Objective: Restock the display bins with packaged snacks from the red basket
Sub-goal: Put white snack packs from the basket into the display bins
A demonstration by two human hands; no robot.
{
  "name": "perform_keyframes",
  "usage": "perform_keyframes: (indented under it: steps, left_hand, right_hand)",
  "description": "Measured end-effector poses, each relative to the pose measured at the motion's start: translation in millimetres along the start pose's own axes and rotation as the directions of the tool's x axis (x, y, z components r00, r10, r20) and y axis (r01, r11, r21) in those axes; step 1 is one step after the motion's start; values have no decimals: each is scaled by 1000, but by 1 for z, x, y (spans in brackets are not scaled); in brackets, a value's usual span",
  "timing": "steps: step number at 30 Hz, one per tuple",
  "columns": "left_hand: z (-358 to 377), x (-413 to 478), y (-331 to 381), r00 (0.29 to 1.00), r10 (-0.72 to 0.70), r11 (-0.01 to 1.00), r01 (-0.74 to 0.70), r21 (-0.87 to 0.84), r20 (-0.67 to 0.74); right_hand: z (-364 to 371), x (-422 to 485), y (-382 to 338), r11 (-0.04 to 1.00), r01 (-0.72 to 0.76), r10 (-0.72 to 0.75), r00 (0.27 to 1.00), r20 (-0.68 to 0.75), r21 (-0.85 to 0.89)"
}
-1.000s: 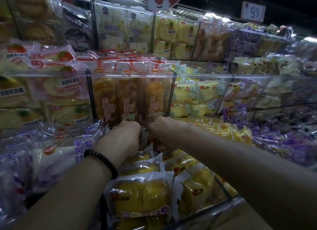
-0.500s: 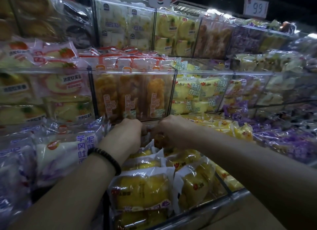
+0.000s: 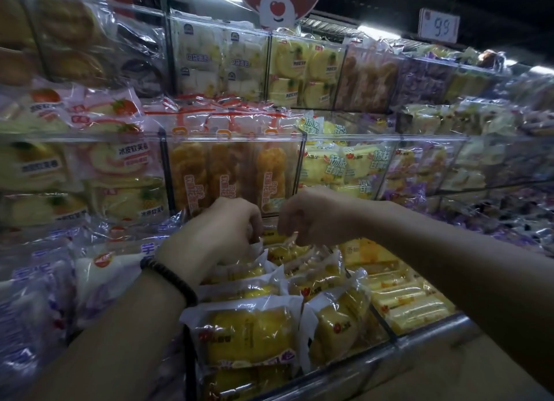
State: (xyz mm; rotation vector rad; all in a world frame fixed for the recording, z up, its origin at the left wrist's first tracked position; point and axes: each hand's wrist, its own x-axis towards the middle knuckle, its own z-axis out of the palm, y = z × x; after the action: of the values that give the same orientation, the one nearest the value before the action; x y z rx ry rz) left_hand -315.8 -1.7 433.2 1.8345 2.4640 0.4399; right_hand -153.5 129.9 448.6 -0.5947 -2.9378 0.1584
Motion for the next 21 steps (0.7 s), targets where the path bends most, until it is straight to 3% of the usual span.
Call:
perform_keyframes:
  steps: [4, 13, 21]
  left_hand:
    - [1, -9, 0, 981, 101, 995, -99, -16, 168]
    - [3, -11, -4, 962, 100, 992, -115, 48, 254]
    - [16, -3, 1, 988, 18, 989, -40, 140, 154]
  right_hand:
    - [6, -10, -4, 998, 46, -39, 985, 168, -39]
    - [26, 0, -16, 976, 158, -106, 945, 311, -147]
    - [34, -7, -20, 974, 114, -76, 978, 193, -194]
